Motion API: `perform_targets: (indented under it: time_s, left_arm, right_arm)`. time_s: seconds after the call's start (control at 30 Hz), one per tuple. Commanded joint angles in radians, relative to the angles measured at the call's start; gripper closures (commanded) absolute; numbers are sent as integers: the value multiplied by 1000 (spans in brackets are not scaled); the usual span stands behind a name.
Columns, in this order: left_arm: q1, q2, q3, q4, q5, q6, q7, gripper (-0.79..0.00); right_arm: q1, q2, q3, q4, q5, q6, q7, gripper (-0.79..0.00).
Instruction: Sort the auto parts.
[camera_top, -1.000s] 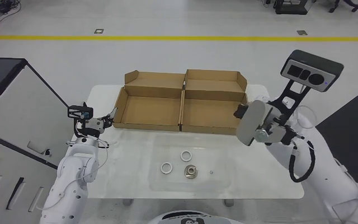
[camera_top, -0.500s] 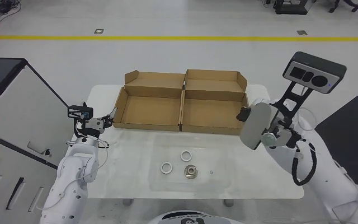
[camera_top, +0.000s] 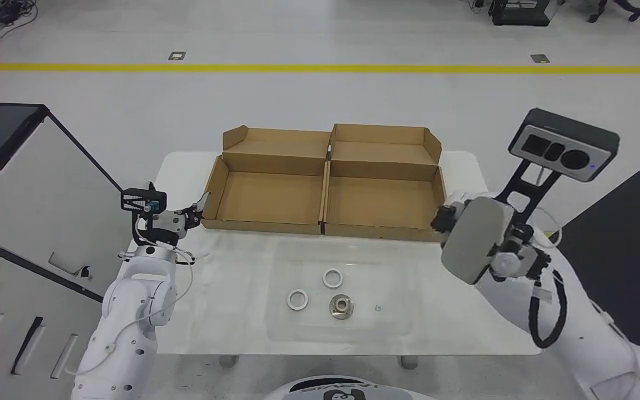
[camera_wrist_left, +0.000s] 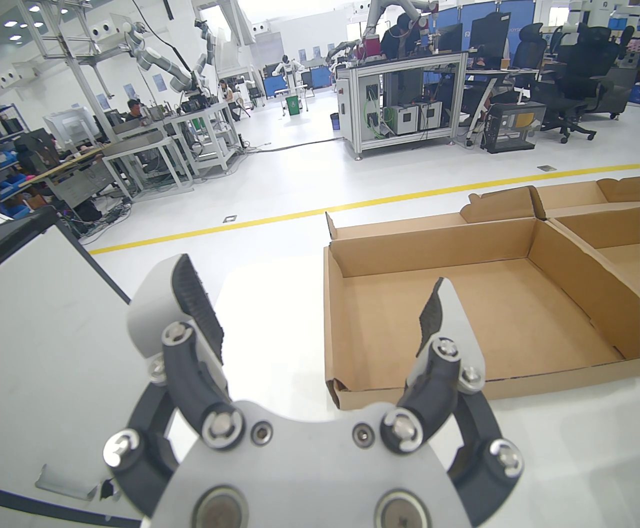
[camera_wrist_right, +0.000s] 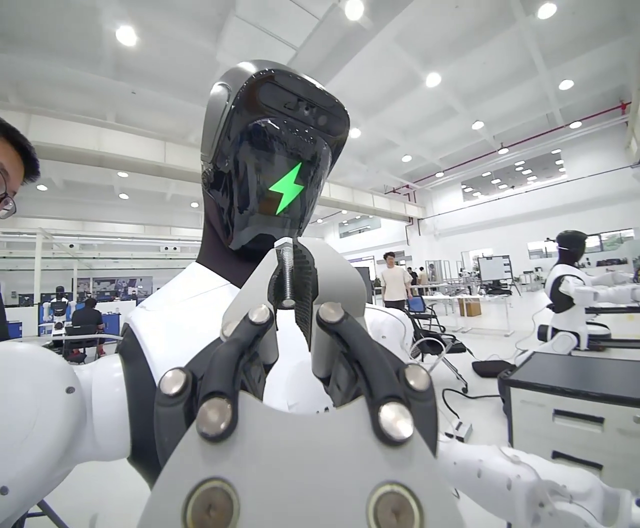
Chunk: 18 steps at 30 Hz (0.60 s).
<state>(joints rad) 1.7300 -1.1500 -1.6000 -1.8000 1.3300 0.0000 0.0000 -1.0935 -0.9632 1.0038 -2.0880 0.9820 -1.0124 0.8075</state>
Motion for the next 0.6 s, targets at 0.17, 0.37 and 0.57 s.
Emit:
perform_targets:
  time_s: [0.17, 0.37, 0.57]
  left_arm:
    - [0, 0, 0, 0, 0, 0, 0, -785]
    - [0, 0, 0, 0, 0, 0, 0, -785]
    - [0, 0, 0, 0, 0, 0, 0, -785]
  right_arm:
    - [-28, -7, 42, 1, -63, 15, 16, 0]
    - [-42, 0, 92, 13, -121, 80, 80, 0]
    - [-66, 4, 136, 11, -132, 121, 121, 0]
